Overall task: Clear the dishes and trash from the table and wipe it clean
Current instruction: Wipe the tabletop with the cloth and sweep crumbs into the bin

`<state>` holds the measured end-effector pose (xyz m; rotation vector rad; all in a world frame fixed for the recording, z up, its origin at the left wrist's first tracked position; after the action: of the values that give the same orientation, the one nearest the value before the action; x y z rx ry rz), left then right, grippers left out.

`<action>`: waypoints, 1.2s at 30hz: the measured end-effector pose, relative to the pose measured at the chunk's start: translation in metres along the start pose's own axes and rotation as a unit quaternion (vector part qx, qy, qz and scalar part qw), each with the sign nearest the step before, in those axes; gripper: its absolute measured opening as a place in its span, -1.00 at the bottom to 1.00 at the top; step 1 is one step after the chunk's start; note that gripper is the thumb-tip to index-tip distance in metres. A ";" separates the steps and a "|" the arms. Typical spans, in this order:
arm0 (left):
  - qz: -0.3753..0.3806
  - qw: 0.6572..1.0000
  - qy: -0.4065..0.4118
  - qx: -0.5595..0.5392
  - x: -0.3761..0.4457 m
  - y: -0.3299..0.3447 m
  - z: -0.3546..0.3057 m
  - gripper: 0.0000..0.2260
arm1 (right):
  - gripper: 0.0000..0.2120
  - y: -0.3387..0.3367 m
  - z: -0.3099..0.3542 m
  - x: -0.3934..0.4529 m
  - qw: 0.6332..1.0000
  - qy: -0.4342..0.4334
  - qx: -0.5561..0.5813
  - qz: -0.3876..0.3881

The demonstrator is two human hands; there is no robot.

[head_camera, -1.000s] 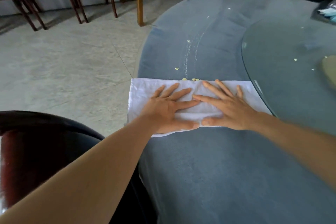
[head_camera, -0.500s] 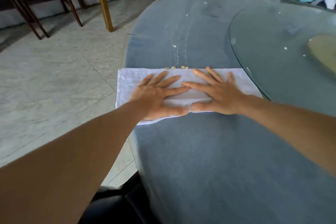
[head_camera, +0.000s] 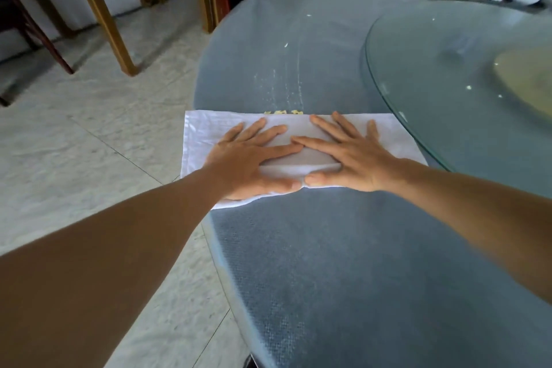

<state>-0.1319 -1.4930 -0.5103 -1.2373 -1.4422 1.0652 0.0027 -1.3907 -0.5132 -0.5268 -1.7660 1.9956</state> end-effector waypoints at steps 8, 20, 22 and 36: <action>0.007 0.999 0.036 -0.002 0.032 -0.004 0.024 -0.16 | -0.23 -0.004 -0.006 0.029 1.000 0.020 -0.006 -0.007; 0.017 0.993 0.115 -0.024 0.091 -0.005 0.062 -0.21 | -0.20 -0.005 -0.020 0.073 0.998 0.065 -0.018 -0.013; 0.022 0.991 0.126 -0.033 0.105 -0.005 0.069 -0.21 | -0.20 -0.006 -0.024 0.085 0.997 0.073 -0.016 -0.013; 0.036 0.980 0.187 -0.060 0.234 -0.008 0.124 -0.30 | -0.21 -0.008 -0.084 0.186 0.985 0.168 0.008 -0.039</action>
<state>-0.2703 -1.2671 -0.5017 -1.4946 -1.1904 0.7481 -0.1073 -1.2185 -0.5158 -0.7291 -1.5375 1.7461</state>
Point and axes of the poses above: each hand's wrist, its own x-axis towards the middle knuckle, its own y-axis out of the palm, z = x × y, the point moved 10 cm from there along x, towards the middle knuckle, and after that the axes turned 13 degrees about -z, right-handed, at the moved point
